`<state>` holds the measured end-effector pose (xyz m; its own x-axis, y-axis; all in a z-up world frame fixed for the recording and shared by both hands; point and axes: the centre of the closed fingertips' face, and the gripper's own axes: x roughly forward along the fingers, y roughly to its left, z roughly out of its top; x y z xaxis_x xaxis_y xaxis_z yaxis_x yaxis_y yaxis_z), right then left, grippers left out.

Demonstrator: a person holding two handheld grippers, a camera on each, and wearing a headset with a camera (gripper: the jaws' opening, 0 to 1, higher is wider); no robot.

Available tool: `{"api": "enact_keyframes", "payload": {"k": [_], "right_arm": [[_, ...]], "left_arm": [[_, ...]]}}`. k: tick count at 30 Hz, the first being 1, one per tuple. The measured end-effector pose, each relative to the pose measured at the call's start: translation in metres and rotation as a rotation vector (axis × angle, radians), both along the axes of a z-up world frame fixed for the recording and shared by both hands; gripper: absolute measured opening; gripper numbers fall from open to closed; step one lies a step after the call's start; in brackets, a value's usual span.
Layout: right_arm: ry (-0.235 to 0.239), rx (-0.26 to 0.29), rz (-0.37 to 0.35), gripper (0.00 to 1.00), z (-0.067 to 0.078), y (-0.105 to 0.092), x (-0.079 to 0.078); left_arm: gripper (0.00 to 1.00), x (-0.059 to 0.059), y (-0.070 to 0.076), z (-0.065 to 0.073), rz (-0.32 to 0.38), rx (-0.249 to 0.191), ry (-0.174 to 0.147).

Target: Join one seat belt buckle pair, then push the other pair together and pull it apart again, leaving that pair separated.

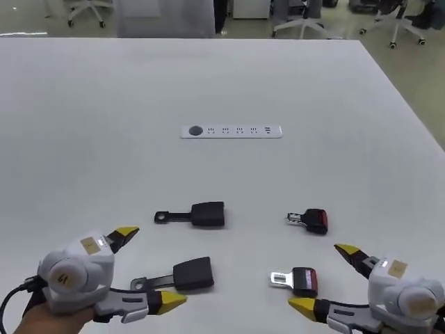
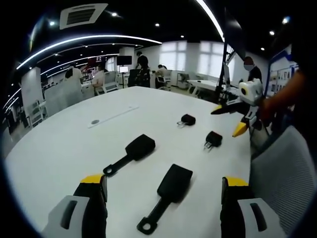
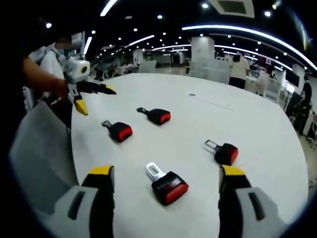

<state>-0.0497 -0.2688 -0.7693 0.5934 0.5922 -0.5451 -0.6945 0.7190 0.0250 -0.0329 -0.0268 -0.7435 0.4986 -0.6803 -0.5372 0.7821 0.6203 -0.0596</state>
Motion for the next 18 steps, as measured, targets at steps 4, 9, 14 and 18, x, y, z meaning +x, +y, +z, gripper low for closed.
{"api": "enact_keyframes", "payload": {"k": [4,9,14,18], "right_arm": [[0.017,-0.012,0.021,0.88,-0.007,0.001,0.002],[0.039,-0.022,0.049,0.88,-0.015,0.002,0.003],[0.067,-0.037,0.090,0.87,-0.024,0.003,0.003],[0.076,-0.050,0.124,0.86,-0.029,0.003,0.003]], "left_arm": [[0.98,0.001,-0.003,-0.005,-0.011,0.005,0.009],[0.97,0.004,-0.006,-0.014,-0.030,0.017,0.024],[0.95,0.003,-0.010,-0.021,-0.066,0.038,0.034],[0.91,0.002,-0.013,-0.028,-0.107,0.058,0.043]]}}
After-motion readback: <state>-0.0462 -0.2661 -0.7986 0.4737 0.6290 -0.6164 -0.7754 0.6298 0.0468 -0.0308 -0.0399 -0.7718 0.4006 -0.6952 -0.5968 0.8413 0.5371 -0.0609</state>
